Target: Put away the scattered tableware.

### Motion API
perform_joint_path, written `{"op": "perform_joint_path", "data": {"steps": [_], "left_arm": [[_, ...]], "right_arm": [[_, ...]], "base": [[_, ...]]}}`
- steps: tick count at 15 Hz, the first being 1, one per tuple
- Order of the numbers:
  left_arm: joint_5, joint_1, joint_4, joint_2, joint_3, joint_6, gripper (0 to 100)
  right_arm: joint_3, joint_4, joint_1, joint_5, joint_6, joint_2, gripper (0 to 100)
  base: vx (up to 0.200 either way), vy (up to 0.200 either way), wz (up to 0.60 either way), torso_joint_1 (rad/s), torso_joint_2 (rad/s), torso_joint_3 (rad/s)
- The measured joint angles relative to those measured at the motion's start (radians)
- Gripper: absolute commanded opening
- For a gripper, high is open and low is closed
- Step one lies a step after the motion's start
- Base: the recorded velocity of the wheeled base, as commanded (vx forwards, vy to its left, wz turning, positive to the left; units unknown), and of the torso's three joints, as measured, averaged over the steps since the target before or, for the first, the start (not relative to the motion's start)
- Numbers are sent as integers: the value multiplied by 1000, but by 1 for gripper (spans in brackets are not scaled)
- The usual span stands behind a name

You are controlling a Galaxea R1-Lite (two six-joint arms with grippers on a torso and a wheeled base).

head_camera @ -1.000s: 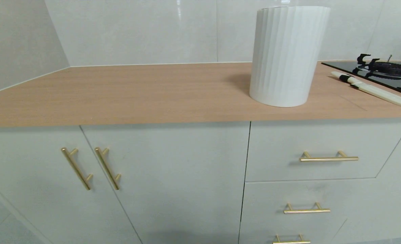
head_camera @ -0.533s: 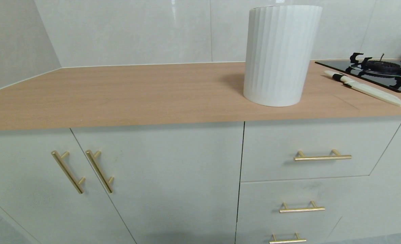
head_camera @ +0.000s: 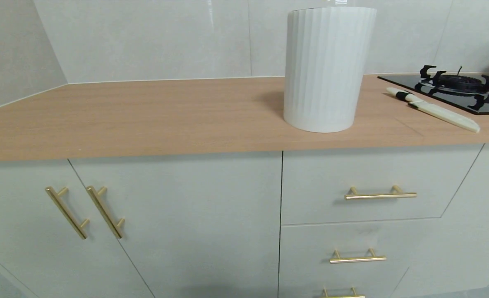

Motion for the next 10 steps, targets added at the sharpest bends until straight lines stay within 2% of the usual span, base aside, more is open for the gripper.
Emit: {"op": "perform_joint_path", "data": {"steps": [5, 10], "left_arm": [[0, 0, 0, 0, 0, -1, 100], [1, -1, 0, 0, -1, -1, 100]], "right_arm": [[0, 0, -1, 0, 0, 0, 100], [0, 0, -2, 0, -1, 0, 100]], "base": [[0, -200, 0, 1, 1, 1], [0, 0, 0, 0, 0, 0]]}}
